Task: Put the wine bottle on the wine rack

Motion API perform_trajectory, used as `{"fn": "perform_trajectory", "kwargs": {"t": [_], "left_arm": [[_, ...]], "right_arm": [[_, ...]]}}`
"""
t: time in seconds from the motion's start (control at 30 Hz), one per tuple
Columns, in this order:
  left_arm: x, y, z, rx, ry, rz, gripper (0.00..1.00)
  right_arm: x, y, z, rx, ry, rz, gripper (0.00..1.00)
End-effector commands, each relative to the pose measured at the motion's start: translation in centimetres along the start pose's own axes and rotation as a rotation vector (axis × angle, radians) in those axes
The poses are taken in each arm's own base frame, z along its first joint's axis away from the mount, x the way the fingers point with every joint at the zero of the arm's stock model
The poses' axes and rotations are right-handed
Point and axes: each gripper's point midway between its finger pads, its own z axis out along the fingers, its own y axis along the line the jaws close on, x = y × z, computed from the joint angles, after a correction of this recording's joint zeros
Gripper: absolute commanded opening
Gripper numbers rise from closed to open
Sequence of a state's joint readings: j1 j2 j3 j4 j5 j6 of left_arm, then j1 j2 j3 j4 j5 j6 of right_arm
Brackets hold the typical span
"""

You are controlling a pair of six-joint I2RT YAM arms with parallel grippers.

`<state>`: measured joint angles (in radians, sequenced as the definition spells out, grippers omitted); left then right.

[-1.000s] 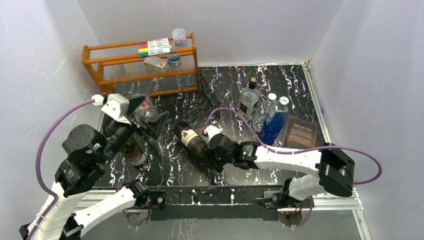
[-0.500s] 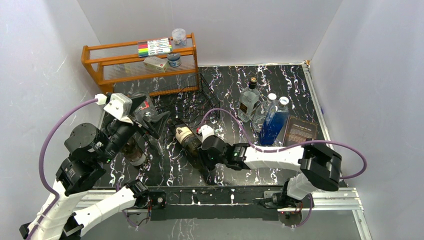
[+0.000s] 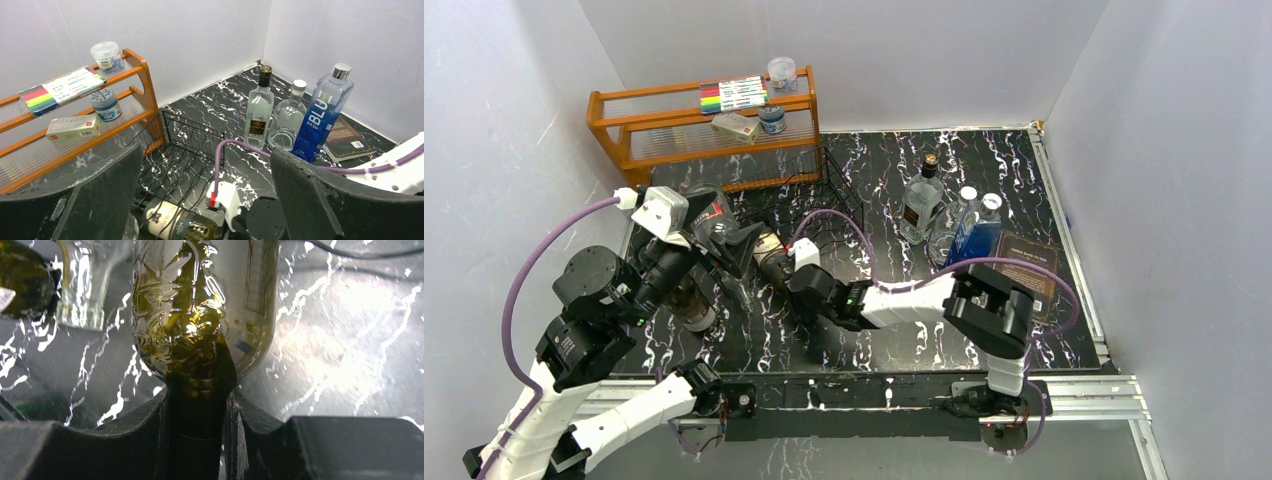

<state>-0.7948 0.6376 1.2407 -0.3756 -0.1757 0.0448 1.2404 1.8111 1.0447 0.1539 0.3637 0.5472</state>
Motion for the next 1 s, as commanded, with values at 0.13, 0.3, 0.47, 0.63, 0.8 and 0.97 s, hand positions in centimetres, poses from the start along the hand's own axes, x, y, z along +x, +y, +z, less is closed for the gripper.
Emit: {"fn": "perform_trajectory", "kwargs": {"t": [0.13,0.3,0.47,0.63,0.8,0.97], "left_arm": [[-1.2,-0.3,-0.2,0.023,-0.028,-0.001,0.98],[-1.1,-0.5,-0.1,0.029,-0.022,0.000,0.98],[-1.0,-0.5,0.0,0.033,-0.016,0.001,0.98],[-0.7,-0.6,0.2,0.036,-0.004,0.003,0.98],[-0.5,-0.8,0.3,0.042,0.000,0.003,0.98],[-0.2,-0.8,0.3,0.043,0.009,0.005,0.98]], "right_arm": [[-12.9,5.6,1.6,-0.086,-0.376,0.137,0.00],[-13.2,4.3,3.4,-0.039,-0.373,0.175,0.00],[-13.0,3.9,4.7,-0.036,-0.336,0.161,0.00],[-12.1,3.9,5.6,-0.043,-0.301,0.144,0.22],[-11.4,4.2,6.7,-0.044,-0.262,0.121,0.41],[-11.2,3.8,6.6,-0.027,-0.252,0.124,0.76]]}}
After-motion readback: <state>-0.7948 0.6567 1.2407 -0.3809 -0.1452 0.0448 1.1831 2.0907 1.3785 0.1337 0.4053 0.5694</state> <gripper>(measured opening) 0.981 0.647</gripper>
